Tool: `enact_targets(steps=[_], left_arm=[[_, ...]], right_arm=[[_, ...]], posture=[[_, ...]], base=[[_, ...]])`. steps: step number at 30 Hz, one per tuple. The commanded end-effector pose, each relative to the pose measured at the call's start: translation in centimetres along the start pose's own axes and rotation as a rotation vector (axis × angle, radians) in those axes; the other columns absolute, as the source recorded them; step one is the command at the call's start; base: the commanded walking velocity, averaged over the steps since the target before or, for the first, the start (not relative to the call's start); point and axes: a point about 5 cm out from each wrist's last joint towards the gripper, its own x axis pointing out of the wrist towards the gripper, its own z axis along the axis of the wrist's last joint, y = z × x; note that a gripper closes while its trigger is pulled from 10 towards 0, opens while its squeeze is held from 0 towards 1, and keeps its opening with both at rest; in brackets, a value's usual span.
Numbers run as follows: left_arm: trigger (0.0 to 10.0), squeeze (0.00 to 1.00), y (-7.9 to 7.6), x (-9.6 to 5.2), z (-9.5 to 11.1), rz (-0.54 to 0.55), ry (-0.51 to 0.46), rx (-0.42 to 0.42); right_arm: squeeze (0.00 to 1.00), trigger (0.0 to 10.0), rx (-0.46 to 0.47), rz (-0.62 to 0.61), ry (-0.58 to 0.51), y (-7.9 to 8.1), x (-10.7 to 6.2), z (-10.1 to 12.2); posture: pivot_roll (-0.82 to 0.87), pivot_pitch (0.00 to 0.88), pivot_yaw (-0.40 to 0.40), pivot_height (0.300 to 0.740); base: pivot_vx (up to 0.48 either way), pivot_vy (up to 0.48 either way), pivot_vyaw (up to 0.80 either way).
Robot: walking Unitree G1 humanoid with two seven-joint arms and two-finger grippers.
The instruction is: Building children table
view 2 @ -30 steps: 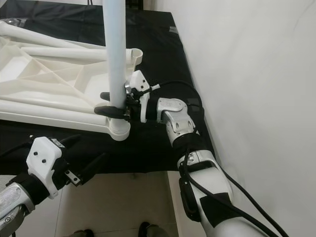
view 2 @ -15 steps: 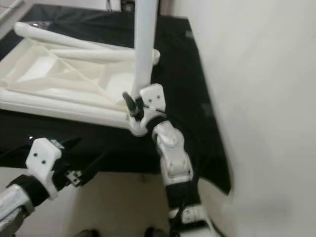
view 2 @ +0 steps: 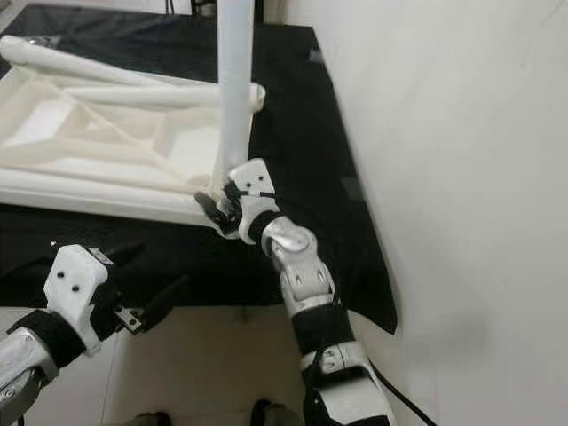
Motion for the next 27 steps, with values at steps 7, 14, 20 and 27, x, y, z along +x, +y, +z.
enact_targets(steps=[7,14,20,27], left_arm=[[10.0,0.0,-0.1,-0.1,-0.4,-0.002,0.02,-0.006],[10.0,0.0,-0.1,-0.3,-0.5,0.009,0.027,-0.004],[10.0,0.0,-0.2,-0.4,-0.6,0.011,0.032,-0.006],[10.0,0.0,-0.4,-0.3,-0.7,0.005,0.034,-0.013]], right_arm=[[0.0,10.0,-0.153,0.463,-0.069,0.6,1.1,2.9],[0.0,9.6,-0.105,0.673,-0.024,0.1,0.7,2.9],[0.0,0.0,-0.062,0.737,-0.012,-0.7,0.5,2.6],[0.0,0.0,-0.06,0.63,-0.036,-1.9,0.3,2.6]], posture=[[0.16,0.22,-0.143,0.74],[0.17,0.222,-0.151,0.74],[0.18,0.224,-0.151,0.74],[0.17,0.226,-0.15,0.74]], base=[[0.0,0.0,0.0],[0.0,0.0,0.0],[0.0,0.0,0.0],[0.0,0.0,0.0]])
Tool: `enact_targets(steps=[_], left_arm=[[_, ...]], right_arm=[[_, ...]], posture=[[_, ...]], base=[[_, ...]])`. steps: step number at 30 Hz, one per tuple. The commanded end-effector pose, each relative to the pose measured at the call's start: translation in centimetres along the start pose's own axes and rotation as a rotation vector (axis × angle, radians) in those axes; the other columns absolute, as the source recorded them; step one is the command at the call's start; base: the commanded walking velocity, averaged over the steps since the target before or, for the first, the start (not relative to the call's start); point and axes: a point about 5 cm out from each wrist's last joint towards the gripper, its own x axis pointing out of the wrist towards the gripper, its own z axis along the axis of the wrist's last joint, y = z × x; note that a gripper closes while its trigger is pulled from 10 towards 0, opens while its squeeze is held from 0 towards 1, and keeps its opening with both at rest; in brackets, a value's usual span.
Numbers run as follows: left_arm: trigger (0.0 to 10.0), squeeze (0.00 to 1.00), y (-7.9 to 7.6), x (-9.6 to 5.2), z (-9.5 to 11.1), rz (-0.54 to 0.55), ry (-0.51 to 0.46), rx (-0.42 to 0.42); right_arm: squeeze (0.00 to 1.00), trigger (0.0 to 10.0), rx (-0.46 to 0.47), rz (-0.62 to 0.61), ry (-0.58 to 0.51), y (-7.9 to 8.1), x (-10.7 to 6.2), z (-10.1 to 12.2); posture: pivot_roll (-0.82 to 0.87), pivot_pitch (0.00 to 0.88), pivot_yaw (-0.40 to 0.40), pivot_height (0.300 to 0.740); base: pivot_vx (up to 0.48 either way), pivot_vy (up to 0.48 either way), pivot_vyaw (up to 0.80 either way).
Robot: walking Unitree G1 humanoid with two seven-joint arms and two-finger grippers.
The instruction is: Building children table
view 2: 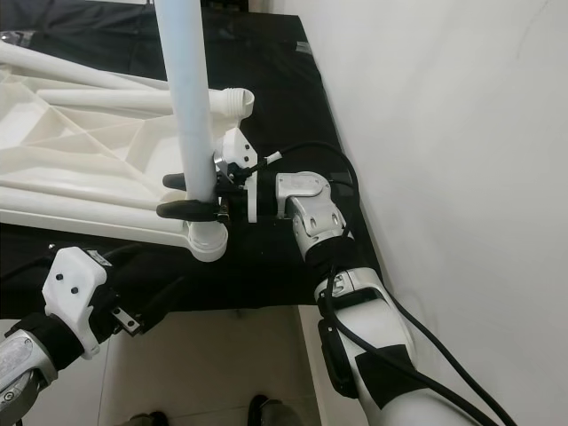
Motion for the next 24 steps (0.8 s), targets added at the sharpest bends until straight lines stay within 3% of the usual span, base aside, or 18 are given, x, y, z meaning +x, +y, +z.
enact_targets(steps=[1,3,6,7,8,9,10,11,12,16,19,20,21,22,24], left_arm=[[10.0,0.0,-0.4,-0.1,-0.3,-0.007,0.015,-0.006],[10.0,0.0,-0.4,-0.1,-0.3,-0.008,0.014,-0.007],[10.0,0.0,-0.4,-0.1,-0.2,-0.008,0.013,-0.008],[10.0,0.0,-0.4,-0.1,-0.2,-0.009,0.014,-0.008],[10.0,0.0,-0.4,-0.1,-0.2,-0.009,0.014,-0.008],[10.0,0.0,-0.4,-0.2,-0.2,-0.009,0.015,-0.008],[10.0,0.0,-0.4,-0.2,-0.2,-0.011,0.015,-0.008],[10.0,0.0,-0.4,-0.2,-0.2,-0.011,0.015,-0.008],[10.0,0.0,-0.3,-0.2,-0.2,-0.012,0.016,-0.006],[10.0,0.0,-0.2,-0.2,-0.1,-0.015,0.014,-0.006],[10.0,0.0,-0.3,0.1,-0.2,-0.024,0.01,-0.006],[10.0,0.0,-0.3,0.2,-0.1,-0.028,0.008,-0.006],[10.0,0.0,-0.3,0.2,-0.1,-0.028,0.008,-0.006],[10.0,0.0,-0.3,0.2,-0.1,-0.027,0.005,-0.003],[10.0,0.0,-0.2,0.2,-0.1,-0.023,0.005,-0.001]], right_arm=[[0.0,0.0,0.019,-0.032,-0.006,-0.1,-0.4,-0.6],[0.0,0.0,-0.001,-0.167,0.016,-0.5,-1.1,-0.9],[0.0,0.0,-0.008,-0.227,0.03,-0.8,-1.5,-1.1],[0.0,0.0,0.022,-0.336,0.044,-0.7,-1.8,-1.8],[0.0,0.0,0.022,-0.336,0.044,-0.7,-1.8,-1.8],[0.0,0.0,0.028,-0.536,0.09,-0.3,-1.8,-3.1],[0.0,0.0,0.096,-0.713,0.14,1.6,-1.6,-5.1],[0.0,0.0,0.096,-0.713,0.14,1.6,-1.6,-5.1],[0.0,0.0,0.123,-0.822,0.176,3.7,-1.1,-6.4],[0.0,0.0,0.151,-0.842,0.179,5.5,0.4,-6.7],[0.0,0.0,0.147,-0.806,0.162,5.1,1.3,-6.5],[0.0,2.0,0.139,-0.801,0.16,4.5,1.4,-6.2],[0.0,2.0,0.139,-0.801,0.16,4.5,1.4,-6.2],[0.0,10.0,0.117,-0.804,0.158,3.3,1.3,-5.8],[0.0,10.0,0.112,-0.768,0.128,2.8,1.3,-5.3]], posture=[[0.17,0.226,-0.15,0.74],[0.17,0.232,-0.153,0.74],[0.17,0.232,-0.153,0.74],[0.16,0.235,-0.156,0.74],[0.16,0.235,-0.156,0.74],[0.15,0.236,-0.162,0.74],[0.16,0.246,-0.151,0.74],[0.16,0.246,-0.151,0.74],[0.16,0.248,-0.145,0.74],[0.15,0.234,-0.13,0.74],[0.15,0.223,-0.131,0.74],[0.15,0.221,-0.133,0.74],[0.15,0.221,-0.133,0.74],[0.15,0.217,-0.135,0.74],[0.15,0.216,-0.135,0.74]], base=[[0.0,0.0,0.0],[0.0,0.0,0.0],[0.0,0.0,0.0],[0.0,0.0,0.0],[0.0,0.0,0.0],[0.0,0.0,0.0],[0.0,0.0,0.0],[0.0,0.0,0.0],[0.0,0.0,0.0],[0.0,0.0,0.0],[0.0,0.0,0.0],[0.0,0.0,0.0],[0.0,0.0,0.0],[0.0,0.0,0.0],[0.0,0.0,0.0]])
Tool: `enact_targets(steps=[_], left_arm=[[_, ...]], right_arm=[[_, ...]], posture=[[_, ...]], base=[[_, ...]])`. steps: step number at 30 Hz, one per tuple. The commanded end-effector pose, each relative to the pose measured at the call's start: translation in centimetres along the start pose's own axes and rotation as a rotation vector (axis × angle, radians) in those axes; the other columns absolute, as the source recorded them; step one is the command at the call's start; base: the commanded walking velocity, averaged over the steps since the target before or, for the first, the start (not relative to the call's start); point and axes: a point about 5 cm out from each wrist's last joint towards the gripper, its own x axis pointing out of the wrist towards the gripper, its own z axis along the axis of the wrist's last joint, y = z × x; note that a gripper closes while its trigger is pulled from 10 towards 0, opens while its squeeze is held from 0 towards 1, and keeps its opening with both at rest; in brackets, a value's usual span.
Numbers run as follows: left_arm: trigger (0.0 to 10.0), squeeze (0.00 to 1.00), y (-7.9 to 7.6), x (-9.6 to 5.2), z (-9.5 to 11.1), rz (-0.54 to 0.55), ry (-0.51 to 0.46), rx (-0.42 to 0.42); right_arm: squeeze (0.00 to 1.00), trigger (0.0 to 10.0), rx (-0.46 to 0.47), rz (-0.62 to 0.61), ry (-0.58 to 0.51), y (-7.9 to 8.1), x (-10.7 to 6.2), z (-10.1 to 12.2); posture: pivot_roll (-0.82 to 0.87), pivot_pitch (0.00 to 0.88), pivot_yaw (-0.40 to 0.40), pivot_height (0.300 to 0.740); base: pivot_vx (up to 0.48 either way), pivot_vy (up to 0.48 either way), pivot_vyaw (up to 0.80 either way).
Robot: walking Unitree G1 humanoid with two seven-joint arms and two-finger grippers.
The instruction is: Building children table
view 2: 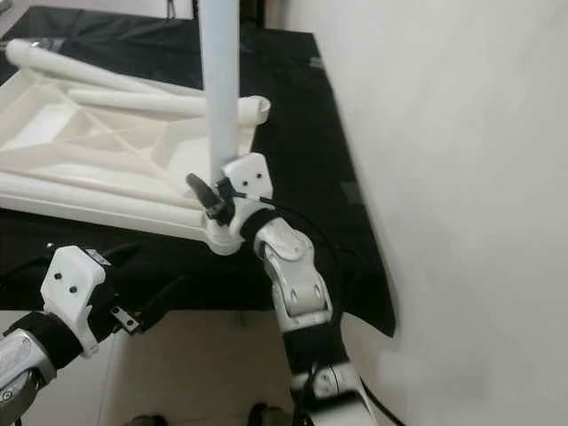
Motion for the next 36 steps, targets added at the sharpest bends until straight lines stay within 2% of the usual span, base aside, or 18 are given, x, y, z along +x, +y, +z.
enact_targets(steps=[1,2,3,4,6,7,8,9,10,11,12,13,14,24,25,32,36], left_arm=[[10.0,0.0,-0.1,-0.1,-0.4,-0.01,0.02,-0.007],[10.0,0.0,-0.1,-0.1,-0.5,-0.008,0.02,-0.005],[10.0,0.0,0.0,0.0,-0.4,-0.007,0.019,-0.005],[10.0,0.0,0.0,0.0,-0.4,-0.006,0.018,-0.004],[10.0,0.0,-0.1,0.0,-0.4,-0.006,0.017,-0.004],[10.0,0.0,-0.1,0.0,-0.4,-0.006,0.017,-0.004],[10.0,0.0,-0.1,0.0,-0.4,-0.005,0.016,-0.003],[10.0,0.0,-0.1,0.0,-0.4,-0.005,0.016,-0.003],[10.0,0.0,-0.1,0.0,-0.4,-0.005,0.016,-0.003],[10.0,0.0,-0.1,0.0,-0.4,-0.004,0.016,-0.002],[10.0,0.0,0.0,0.0,-0.4,-0.003,0.015,-0.002],[10.0,0.0,0.0,0.0,-0.4,-0.003,0.015,-0.002],[10.0,0.0,-0.1,0.0,-0.4,-0.003,0.015,-0.002],[10.0,0.0,-0.1,-0.1,-0.4,-0.002,0.017,-0.004],[10.0,0.0,-0.2,-0.1,-0.4,-0.003,0.017,-0.005],[10.0,0.0,-0.3,0.0,-0.4,-0.006,0.018,-0.008],[10.0,0.0,-0.4,0.0,-0.4,-0.007,0.018,-0.009]], right_arm=[[0.0,10.0,0.014,0.025,0.133,-0.1,-0.3,-2.9],[0.0,10.0,0.019,0.052,0.113,-0.3,-0.1,-2.6],[1.0,10.0,0.04,0.117,0.077,-0.3,0.3,-2.0],[1.0,10.0,0.044,0.177,0.035,-0.5,0.6,-1.1],[1.0,10.0,0.043,0.194,0.017,-0.4,0.5,-0.5],[1.0,10.0,0.042,0.257,-0.01,-0.3,0.6,0.3],[0.21,10.0,0.031,0.342,-0.031,-0.2,0.7,1.0],[0.21,10.0,0.031,0.342,-0.031,-0.2,0.7,1.0],[0.21,10.0,0.024,0.394,-0.04,0.0,0.6,1.4],[0.0,10.0,-0.03,0.532,-0.025,0.3,0.3,1.5],[0.0,10.0,-0.067,0.62,-0.006,0.6,0.0,1.3],[0.0,10.0,-0.067,0.62,-0.006,0.6,0.0,1.3],[0.0,10.0,-0.094,0.736,0.021,0.4,0.0,1.1],[0.0,10.0,-0.052,0.879,-0.018,-0.5,1.0,2.9],[0.0,0.0,-0.043,0.908,-0.016,-0.6,1.0,3.0],[0.0,0.0,-0.044,0.92,0.003,-1.2,1.1,2.8],[0.0,0.0,-0.047,0.841,0.005,-2.2,0.9,2.2]], posture=[[0.15,0.216,-0.135,0.74],[0.15,0.215,-0.135,0.74],[0.15,0.213,-0.134,0.74],[0.15,0.21,-0.135,0.74],[0.15,0.211,-0.136,0.74],[0.15,0.209,-0.136,0.74],[0.16,0.209,-0.138,0.74],[0.16,0.209,-0.138,0.74],[0.16,0.209,-0.138,0.74],[0.16,0.208,-0.137,0.74],[0.16,0.208,-0.137,0.74],[0.16,0.208,-0.137,0.74],[0.17,0.209,-0.14,0.74],[0.17,0.215,-0.14,0.74],[0.17,0.216,-0.139,0.74],[0.17,0.219,-0.141,0.74],[0.17,0.221,-0.141,0.74]], base=[[0.0,0.0,0.0],[0.0,0.0,0.0],[0.0,0.0,0.0],[0.0,0.0,0.0],[0.0,0.0,0.0],[0.0,0.0,0.0],[0.0,0.0,0.0],[0.0,0.0,0.0],[0.0,0.0,0.0],[0.0,0.0,0.0],[0.0,0.0,0.0],[0.0,0.0,0.0],[0.0,0.0,0.0],[0.0,0.0,0.0],[0.0,0.0,0.0],[0.0,0.0,0.0],[0.0,0.0,0.0]])
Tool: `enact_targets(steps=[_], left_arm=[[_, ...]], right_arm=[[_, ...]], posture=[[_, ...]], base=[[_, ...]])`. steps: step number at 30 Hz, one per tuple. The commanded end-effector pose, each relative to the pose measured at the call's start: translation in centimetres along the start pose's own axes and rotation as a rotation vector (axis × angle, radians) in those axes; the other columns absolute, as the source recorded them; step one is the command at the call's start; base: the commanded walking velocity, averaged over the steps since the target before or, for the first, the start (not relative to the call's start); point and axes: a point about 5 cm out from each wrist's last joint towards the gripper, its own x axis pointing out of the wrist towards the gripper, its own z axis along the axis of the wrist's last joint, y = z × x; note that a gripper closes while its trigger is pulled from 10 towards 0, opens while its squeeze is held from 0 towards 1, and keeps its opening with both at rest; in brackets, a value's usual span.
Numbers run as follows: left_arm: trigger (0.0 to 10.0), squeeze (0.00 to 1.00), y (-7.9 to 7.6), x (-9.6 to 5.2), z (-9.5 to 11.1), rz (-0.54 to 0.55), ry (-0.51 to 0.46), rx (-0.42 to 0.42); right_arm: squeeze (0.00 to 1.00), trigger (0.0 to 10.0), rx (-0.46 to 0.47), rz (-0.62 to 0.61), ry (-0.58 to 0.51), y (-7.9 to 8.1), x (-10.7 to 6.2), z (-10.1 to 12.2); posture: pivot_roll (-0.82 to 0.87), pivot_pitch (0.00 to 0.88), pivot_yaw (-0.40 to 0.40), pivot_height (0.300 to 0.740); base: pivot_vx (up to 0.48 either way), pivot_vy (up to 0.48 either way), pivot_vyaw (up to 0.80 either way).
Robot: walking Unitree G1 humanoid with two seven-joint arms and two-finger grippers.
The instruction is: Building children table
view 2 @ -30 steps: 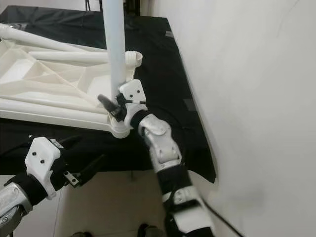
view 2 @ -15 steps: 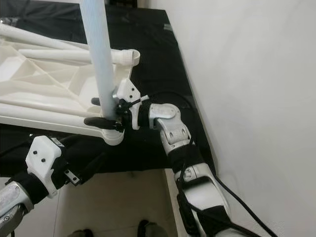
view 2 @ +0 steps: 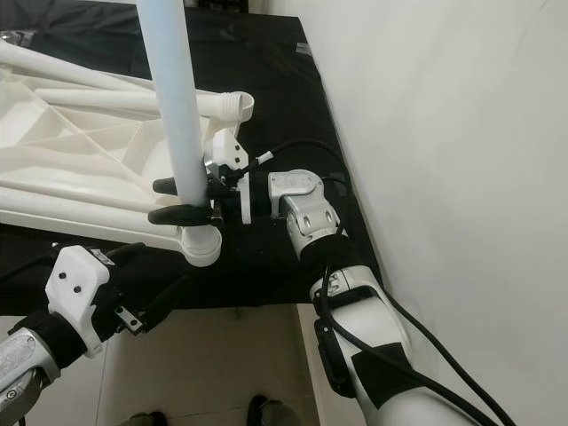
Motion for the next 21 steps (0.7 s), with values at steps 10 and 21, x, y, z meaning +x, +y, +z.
enact_targets(steps=[10,21], left_arm=[[10.0,0.0,-0.4,0.0,-0.3,-0.012,0.015,-0.01],[10.0,0.0,-0.3,0.2,-0.3,-0.024,0.013,-0.003]], right_arm=[[0.0,0.0,0.083,-0.534,0.062,-1.0,-2.8,-3.3],[0.0,0.0,0.157,-0.849,0.185,3.4,0.5,-6.9]], posture=[[0.16,0.224,-0.154,0.74],[0.16,0.206,-0.142,0.74]], base=[[0.0,0.0,0.0],[0.0,0.0,0.0]])
